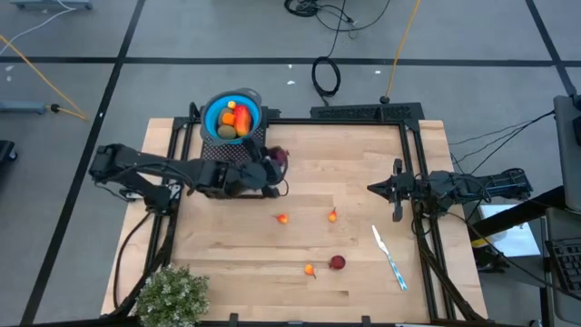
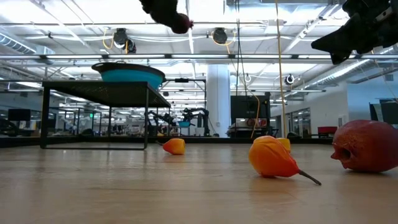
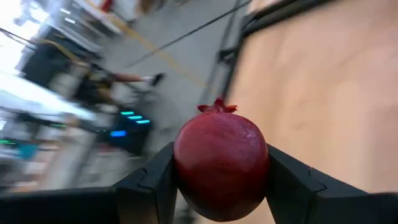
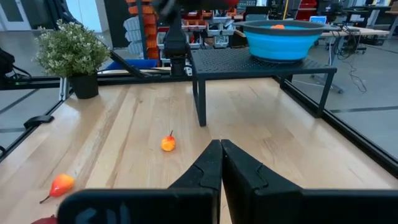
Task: Pick & Place Fruit
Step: Put the left pomegranate into the blue strainer bowl on the shelf
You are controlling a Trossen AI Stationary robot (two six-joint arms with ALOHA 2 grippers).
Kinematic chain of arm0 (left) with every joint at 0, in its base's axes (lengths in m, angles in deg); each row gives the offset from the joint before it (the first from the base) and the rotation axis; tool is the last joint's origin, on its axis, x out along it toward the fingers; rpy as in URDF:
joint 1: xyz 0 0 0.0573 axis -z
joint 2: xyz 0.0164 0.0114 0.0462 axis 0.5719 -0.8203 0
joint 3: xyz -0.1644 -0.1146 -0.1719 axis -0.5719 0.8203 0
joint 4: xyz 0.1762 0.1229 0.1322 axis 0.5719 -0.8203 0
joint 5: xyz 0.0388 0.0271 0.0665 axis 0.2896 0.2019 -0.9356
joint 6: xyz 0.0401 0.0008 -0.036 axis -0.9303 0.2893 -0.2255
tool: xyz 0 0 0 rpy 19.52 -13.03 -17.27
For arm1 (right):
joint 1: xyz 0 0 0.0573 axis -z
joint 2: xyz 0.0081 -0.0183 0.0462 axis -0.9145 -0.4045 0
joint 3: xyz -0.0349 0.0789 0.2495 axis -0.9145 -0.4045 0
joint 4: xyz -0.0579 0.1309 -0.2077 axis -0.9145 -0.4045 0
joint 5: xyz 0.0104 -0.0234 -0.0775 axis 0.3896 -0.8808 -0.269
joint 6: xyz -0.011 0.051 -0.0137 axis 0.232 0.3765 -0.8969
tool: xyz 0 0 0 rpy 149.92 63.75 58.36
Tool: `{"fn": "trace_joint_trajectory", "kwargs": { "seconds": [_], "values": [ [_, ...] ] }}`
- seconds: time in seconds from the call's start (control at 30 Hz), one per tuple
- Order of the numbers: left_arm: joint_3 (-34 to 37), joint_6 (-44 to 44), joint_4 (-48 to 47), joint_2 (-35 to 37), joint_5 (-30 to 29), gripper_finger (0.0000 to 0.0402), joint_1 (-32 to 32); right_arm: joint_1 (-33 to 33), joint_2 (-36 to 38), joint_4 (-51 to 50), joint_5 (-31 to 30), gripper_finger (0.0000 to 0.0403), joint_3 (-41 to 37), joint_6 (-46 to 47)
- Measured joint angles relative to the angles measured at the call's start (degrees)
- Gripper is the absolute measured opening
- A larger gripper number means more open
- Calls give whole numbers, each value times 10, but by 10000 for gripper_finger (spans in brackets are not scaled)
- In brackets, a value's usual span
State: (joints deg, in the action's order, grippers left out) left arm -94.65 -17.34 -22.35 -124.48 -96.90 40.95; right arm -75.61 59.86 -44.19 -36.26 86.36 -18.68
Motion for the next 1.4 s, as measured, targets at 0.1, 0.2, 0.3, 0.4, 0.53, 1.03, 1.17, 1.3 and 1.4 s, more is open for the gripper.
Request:
{"fn": "trace_joint_trajectory", "kwargs": {
  "seconds": [0.1,0.2,0.3,0.4,0.53,1.03,1.17,1.3,1.4],
  "values": [
    [0,-79,2,4,-64,184,-16,0,0,0,0,0,0,0],
    [0,-124,0,12,-110,184,-39,0,0,0,0,0,0,0],
    [0,-135,-1,25,-130,184,-68,0,0,0,0,0,0,0],
    [0,-134,-3,37,-131,184,-101,0,0,-2,0,0,0,0],
    [0,-126,0,53,-131,184,-141,0,0,-4,-1,0,0,0],
    [0,49,-100,90,64,184,-263,0,0,-4,-2,0,0,0],
    [0,117,-152,90,132,184,-293,0,0,-4,-2,0,0,0],
    [0,173,-184,90,192,184,-322,0,0,-4,-2,0,0,0],
    [-7,213,-217,89,234,184,-349,0,0,-4,-2,0,0,0]
  ]
}}
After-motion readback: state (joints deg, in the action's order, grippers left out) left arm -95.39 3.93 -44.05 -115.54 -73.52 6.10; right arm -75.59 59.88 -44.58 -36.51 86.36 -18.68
